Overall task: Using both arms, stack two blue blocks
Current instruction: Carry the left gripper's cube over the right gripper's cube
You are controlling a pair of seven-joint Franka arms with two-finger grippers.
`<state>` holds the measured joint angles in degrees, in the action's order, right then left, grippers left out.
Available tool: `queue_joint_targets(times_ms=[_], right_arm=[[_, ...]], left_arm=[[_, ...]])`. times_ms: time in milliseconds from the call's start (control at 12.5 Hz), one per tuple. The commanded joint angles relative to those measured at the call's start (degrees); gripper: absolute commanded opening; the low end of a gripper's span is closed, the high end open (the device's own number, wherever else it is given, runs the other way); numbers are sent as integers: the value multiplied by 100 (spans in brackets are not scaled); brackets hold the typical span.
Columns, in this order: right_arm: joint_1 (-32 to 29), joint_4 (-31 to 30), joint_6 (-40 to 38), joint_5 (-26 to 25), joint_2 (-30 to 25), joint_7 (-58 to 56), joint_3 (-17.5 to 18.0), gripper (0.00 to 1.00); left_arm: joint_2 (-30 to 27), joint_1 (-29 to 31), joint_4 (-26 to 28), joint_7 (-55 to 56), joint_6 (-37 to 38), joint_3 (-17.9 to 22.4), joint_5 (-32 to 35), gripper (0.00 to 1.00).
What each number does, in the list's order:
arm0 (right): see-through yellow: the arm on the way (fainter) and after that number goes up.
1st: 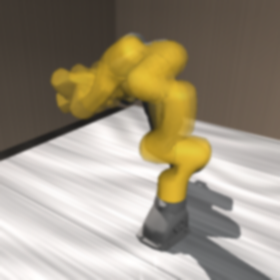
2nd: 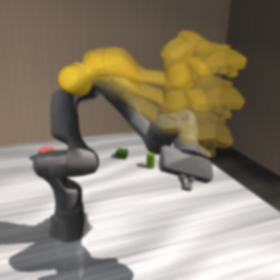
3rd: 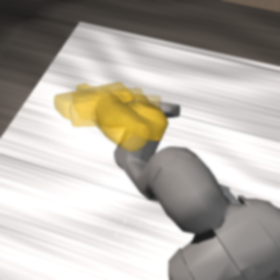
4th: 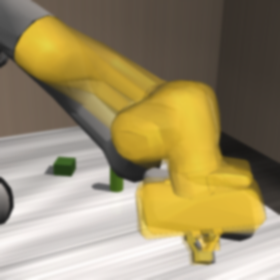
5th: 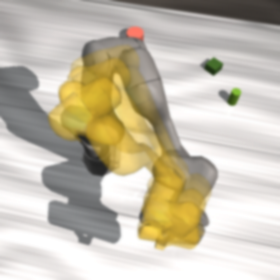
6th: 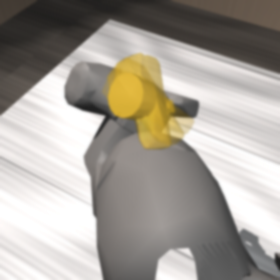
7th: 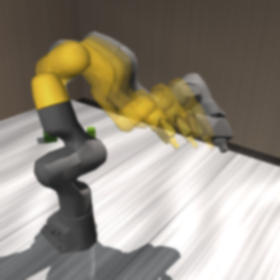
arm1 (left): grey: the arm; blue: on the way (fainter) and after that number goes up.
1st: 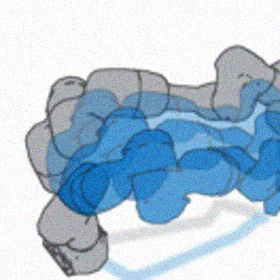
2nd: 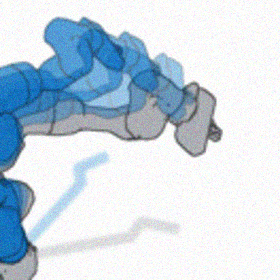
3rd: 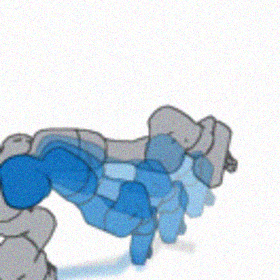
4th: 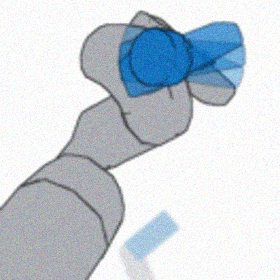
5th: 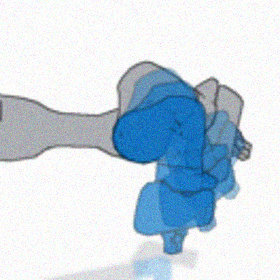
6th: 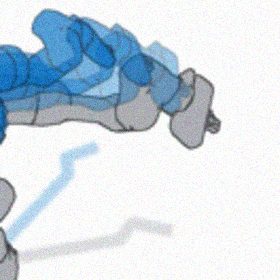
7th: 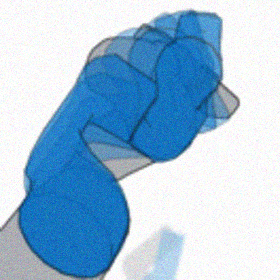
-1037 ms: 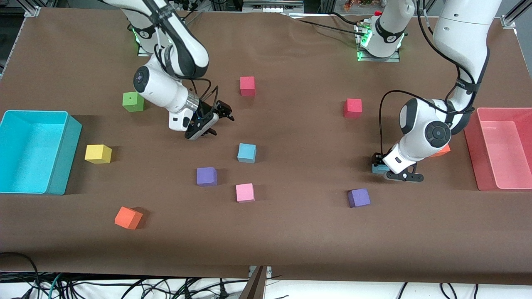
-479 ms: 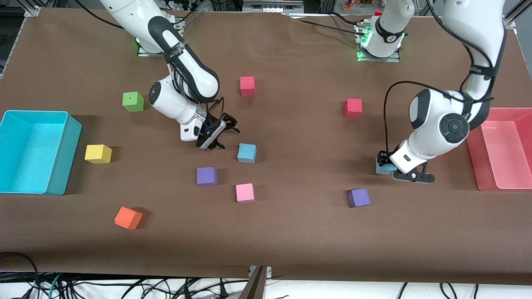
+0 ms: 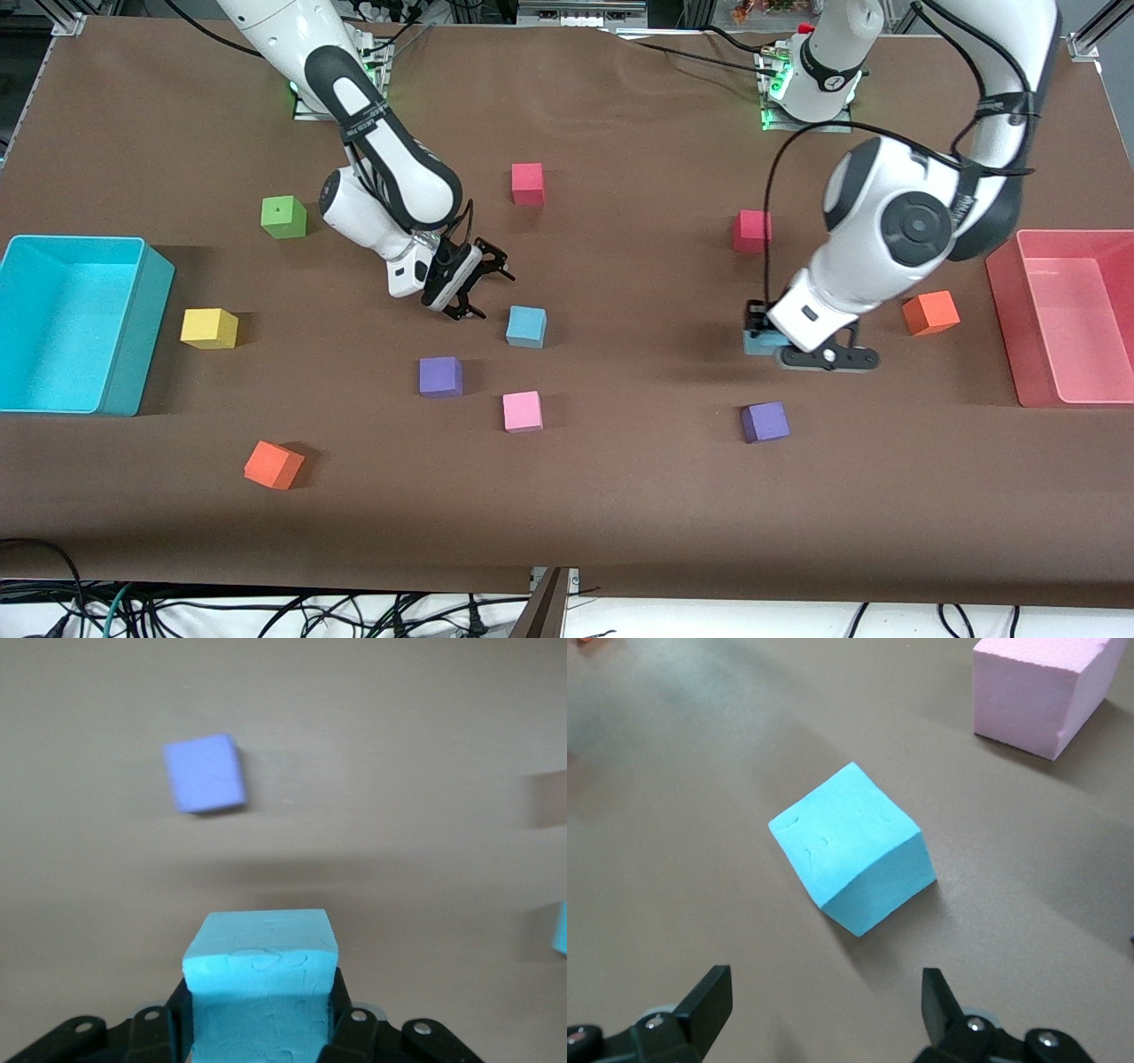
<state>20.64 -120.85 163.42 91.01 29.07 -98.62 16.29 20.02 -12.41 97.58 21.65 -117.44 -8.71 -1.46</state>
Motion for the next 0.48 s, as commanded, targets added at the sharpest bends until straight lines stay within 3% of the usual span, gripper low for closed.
queue_joint_targets(times_ms=[0,239,399], right_arm=[[-16,140,-151,828,151,-1024,23,96],[-7,167,-582,1557,300,-1842,-38,96],[-16,202,-592,1700,336,-2073,-108,96]], left_arm=[[325,-664,-501,1196,125,19,-57,0],[729,-1455,-1046,2095,125,45,-30,0],[1212,-2026,-1686,2771,143,229,-30,0]])
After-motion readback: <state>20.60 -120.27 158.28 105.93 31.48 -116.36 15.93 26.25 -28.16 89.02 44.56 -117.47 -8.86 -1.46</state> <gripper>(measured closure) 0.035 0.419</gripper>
